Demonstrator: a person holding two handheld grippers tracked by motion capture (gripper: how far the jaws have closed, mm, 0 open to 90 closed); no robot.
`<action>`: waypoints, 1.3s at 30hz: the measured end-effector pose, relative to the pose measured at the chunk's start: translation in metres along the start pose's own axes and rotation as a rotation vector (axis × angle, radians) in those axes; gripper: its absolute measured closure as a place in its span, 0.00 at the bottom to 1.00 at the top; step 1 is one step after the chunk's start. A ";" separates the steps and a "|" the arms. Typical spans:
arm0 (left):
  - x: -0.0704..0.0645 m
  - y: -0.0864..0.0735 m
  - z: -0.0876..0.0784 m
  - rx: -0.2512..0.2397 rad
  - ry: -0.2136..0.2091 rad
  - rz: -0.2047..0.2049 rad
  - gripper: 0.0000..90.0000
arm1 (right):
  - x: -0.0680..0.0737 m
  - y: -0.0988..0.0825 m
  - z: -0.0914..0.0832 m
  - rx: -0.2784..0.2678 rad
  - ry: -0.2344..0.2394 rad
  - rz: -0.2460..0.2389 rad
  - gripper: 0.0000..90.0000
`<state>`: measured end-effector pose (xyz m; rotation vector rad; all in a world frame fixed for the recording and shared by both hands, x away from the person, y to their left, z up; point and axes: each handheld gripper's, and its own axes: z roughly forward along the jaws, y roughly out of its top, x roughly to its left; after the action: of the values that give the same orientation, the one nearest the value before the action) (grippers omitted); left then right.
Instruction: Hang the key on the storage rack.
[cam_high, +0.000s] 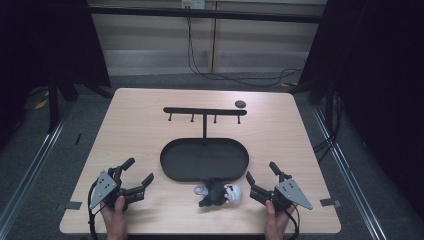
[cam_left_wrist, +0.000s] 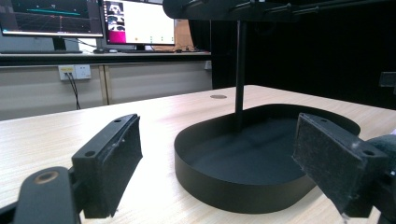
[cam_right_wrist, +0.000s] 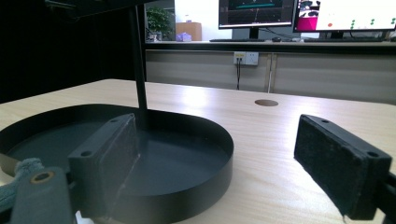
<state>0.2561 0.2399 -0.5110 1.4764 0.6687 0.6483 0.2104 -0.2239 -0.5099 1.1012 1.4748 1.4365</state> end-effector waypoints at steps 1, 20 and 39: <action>0.000 0.000 0.000 0.000 -0.001 0.001 0.17 | -0.001 0.000 0.000 -0.001 -0.003 0.007 0.14; 0.000 0.000 0.000 0.000 -0.002 0.003 0.17 | 0.001 0.003 0.006 0.090 -0.035 0.030 0.16; 0.000 0.000 0.000 0.000 -0.001 0.002 0.17 | 0.012 0.024 0.008 0.233 0.074 0.024 0.43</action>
<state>0.2564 0.2399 -0.5109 1.4772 0.6659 0.6491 0.2155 -0.2107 -0.4862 1.2205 1.7208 1.3592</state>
